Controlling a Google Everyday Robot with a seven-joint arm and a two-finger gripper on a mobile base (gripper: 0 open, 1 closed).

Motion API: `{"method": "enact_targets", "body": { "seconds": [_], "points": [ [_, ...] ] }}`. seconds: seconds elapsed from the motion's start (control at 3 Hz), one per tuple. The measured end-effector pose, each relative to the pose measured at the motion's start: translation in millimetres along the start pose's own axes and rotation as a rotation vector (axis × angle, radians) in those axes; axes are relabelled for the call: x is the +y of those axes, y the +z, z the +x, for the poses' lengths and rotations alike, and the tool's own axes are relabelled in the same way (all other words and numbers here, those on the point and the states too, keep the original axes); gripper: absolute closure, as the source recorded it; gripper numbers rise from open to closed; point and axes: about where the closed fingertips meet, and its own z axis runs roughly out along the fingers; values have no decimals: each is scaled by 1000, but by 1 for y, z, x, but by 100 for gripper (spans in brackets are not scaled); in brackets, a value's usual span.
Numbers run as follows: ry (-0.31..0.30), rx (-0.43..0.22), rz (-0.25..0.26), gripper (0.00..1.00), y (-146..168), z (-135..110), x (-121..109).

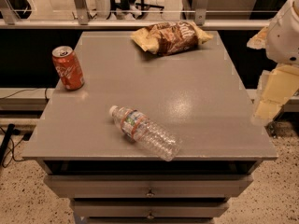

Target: Pick water bottle

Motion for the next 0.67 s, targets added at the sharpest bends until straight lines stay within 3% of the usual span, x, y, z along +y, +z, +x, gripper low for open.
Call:
{"method": "enact_targets", "body": {
  "seconds": [0.33,0.67],
  "points": [
    [2,-11,3,0,3,-9,1],
    [1,-35,-53,0,24,-49,18]
  ]
}}
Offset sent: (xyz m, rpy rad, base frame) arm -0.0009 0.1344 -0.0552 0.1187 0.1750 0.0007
